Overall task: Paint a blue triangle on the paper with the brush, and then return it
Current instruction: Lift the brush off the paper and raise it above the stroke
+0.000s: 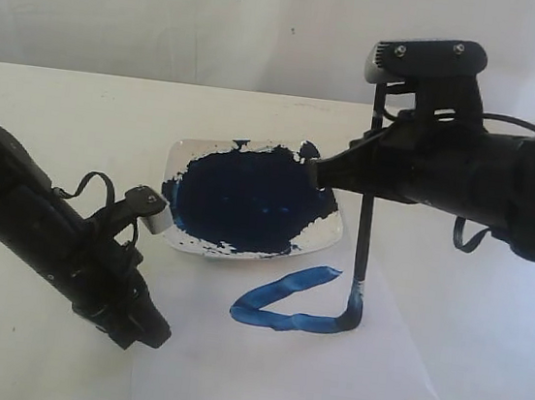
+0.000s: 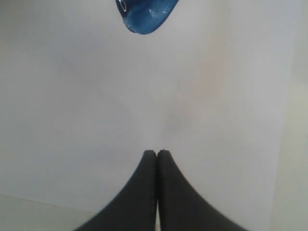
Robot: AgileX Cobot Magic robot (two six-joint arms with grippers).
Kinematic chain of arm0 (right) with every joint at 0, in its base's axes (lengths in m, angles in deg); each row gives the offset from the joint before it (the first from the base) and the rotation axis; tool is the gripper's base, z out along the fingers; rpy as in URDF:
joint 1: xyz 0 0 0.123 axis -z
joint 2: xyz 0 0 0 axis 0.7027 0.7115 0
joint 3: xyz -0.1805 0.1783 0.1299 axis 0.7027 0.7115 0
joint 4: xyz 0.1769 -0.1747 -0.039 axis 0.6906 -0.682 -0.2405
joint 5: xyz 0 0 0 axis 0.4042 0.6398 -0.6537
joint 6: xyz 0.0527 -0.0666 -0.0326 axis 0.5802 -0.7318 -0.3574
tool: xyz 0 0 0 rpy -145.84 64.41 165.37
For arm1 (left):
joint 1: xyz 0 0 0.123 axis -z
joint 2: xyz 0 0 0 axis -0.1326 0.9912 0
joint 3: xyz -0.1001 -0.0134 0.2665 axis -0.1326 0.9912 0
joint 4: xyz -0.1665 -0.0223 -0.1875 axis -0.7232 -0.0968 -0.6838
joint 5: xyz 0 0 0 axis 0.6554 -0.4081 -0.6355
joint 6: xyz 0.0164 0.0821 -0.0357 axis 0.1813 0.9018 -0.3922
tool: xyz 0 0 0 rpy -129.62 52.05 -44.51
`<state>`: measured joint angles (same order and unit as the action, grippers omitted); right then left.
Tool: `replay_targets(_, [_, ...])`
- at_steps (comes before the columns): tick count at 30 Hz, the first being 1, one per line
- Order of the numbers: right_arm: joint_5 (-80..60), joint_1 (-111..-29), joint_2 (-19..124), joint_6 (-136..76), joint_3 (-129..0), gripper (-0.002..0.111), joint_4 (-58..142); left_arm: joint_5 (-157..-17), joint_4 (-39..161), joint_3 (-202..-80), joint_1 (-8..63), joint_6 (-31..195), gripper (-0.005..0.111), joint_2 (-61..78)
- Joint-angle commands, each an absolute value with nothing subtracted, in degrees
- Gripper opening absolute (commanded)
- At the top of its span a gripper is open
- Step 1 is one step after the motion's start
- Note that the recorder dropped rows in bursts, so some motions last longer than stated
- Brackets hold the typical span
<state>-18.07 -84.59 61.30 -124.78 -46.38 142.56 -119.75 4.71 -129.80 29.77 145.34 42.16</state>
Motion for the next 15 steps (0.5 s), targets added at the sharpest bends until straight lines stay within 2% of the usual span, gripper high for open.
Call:
replay_targets(1, [-21.76, -84.61, 59.27, -125.31, -45.62, 0.000, 142.28, -121.55, 4.07, -129.56, 29.55, 145.36, 0.000, 41.91])
replay_targets(15, [-20.81, -84.61, 58.21, -125.45, -46.92, 0.000, 140.86, -121.55, 4.07, -129.56, 29.55, 145.36, 0.000, 41.91])
